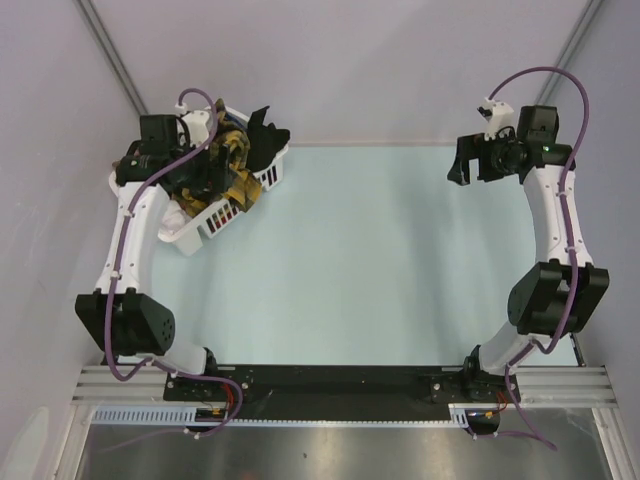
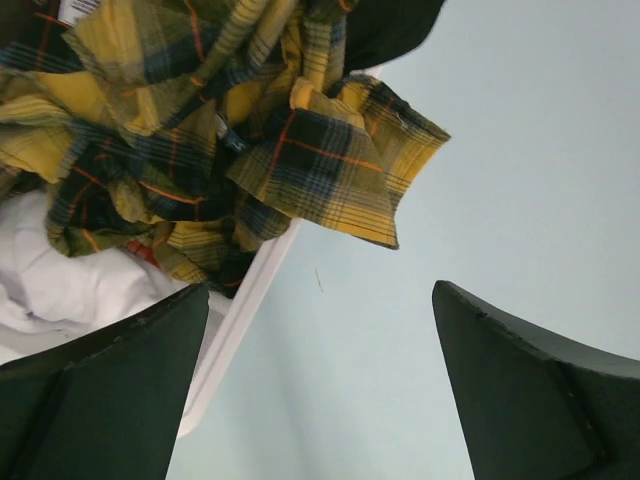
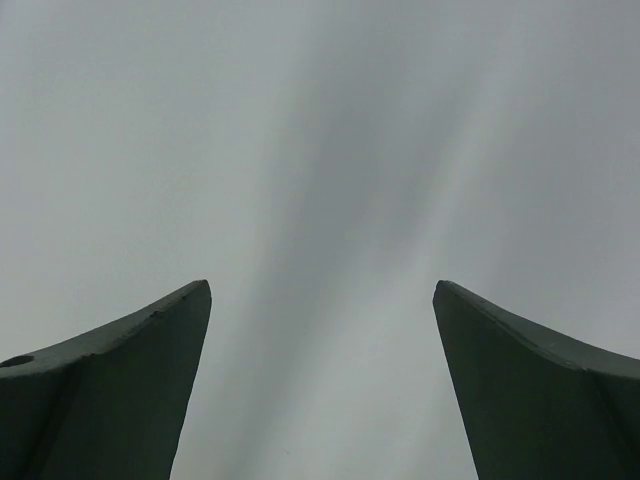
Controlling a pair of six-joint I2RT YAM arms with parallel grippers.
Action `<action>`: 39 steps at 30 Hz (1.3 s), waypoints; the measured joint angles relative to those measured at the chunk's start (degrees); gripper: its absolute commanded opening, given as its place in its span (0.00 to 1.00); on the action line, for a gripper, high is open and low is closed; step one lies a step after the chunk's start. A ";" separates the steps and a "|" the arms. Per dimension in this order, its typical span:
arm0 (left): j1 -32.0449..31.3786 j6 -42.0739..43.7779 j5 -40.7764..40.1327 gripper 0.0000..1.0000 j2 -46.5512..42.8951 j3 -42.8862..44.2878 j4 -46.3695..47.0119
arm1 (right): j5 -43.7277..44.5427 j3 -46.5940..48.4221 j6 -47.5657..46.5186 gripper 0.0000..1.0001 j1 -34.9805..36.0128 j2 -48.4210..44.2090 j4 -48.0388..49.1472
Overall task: Fold and stack the long sleeve shirts
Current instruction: Grab the shirt from the pile
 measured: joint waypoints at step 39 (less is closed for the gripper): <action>4.59 1.92 1.25 0.00 37.27 30.27 4.52 | 10.08 -13.42 -0.11 1.00 2.45 -14.75 18.64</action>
